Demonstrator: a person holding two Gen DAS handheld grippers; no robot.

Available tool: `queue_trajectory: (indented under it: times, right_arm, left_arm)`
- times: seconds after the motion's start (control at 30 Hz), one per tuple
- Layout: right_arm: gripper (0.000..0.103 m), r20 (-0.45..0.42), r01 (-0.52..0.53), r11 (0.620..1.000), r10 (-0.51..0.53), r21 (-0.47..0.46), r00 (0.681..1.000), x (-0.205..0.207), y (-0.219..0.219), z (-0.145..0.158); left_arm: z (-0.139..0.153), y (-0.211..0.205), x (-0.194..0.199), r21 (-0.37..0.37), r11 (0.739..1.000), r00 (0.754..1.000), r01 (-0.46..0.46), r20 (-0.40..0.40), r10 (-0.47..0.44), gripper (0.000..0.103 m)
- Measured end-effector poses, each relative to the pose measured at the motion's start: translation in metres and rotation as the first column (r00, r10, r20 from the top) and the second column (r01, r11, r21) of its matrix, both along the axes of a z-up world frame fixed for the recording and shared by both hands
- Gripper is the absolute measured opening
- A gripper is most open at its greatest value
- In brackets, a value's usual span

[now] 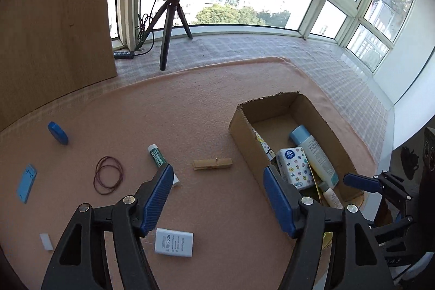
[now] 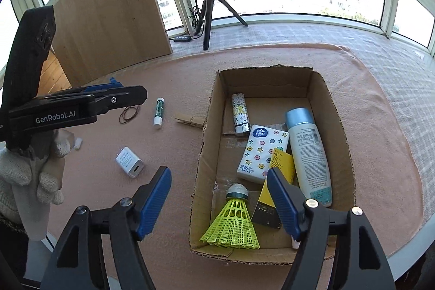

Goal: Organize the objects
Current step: 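Open both tools to drop the small bottle and lighter into the box, then move the right tool to the white charger and close on it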

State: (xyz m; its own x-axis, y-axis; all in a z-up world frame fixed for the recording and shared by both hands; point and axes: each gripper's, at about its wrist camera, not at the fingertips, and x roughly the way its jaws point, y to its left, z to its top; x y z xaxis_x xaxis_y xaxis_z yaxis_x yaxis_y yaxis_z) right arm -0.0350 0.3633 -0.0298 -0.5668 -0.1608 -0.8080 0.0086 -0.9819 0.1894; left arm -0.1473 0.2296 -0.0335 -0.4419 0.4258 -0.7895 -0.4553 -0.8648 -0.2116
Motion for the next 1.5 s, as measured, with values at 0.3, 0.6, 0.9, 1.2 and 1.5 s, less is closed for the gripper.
queue_trajectory:
  times: [0.3, 0.6, 0.9, 1.2, 1.5]
  right_arm:
    - [0.069, -0.016, -0.142, 0.989, 0.141, -0.031, 0.990, -0.030, -0.049, 0.004]
    - [0.069, 0.094, -0.283, 0.953, 0.294, -0.111, 0.951, -0.077, -0.096, -0.021]
    - [0.069, 0.227, -0.374, 0.917, 0.397, -0.138, 0.889, -0.107, -0.133, -0.058]
    - [0.056, 0.298, -0.386, 0.903, 0.427, -0.186, 0.854, -0.122, -0.140, -0.079]
    - [0.047, 0.342, -0.374, 0.891, 0.446, -0.258, 0.827, -0.123, -0.143, -0.092]
  left_arm:
    - [-0.023, -0.108, 0.033, 0.019, 0.983, 0.982, -0.180, 0.060, 0.179, 0.071]
    - [-0.061, -0.142, 0.064, 0.037, 0.972, 0.964, -0.232, 0.145, 0.224, 0.071]
    - [-0.081, -0.120, 0.066, 0.064, 0.977, 0.963, -0.201, 0.197, 0.185, 0.071]
    - [-0.097, -0.102, 0.056, 0.094, 0.977, 0.955, -0.190, 0.249, 0.161, 0.064]
    - [-0.112, -0.093, 0.043, 0.125, 0.974, 0.942, -0.187, 0.305, 0.142, 0.046]
